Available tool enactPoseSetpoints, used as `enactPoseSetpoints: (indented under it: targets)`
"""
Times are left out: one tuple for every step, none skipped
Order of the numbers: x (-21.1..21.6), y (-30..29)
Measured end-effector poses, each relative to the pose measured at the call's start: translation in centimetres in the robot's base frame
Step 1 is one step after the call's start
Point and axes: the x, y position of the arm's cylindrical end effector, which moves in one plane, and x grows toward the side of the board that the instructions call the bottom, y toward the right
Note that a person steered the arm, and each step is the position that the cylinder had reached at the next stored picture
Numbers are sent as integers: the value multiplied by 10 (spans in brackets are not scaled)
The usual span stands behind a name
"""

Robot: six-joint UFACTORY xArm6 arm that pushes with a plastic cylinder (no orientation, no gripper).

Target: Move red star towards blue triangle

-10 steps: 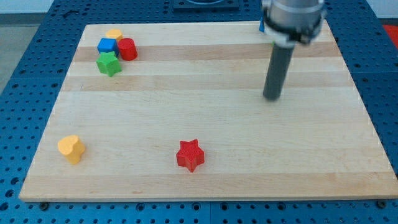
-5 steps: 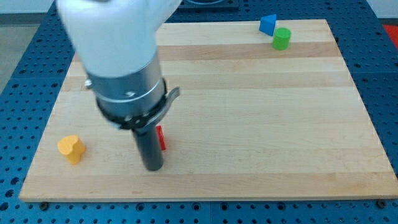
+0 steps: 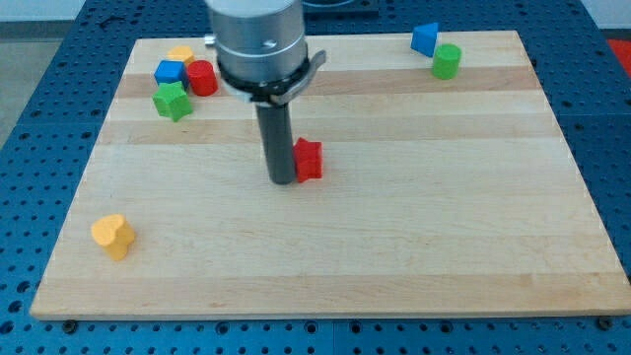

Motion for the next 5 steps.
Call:
enactPoseSetpoints:
  targets:
    - [-15, 24]
    - [-21, 66]
    - [-16, 105]
    - [-2, 130]
    - [-8, 162]
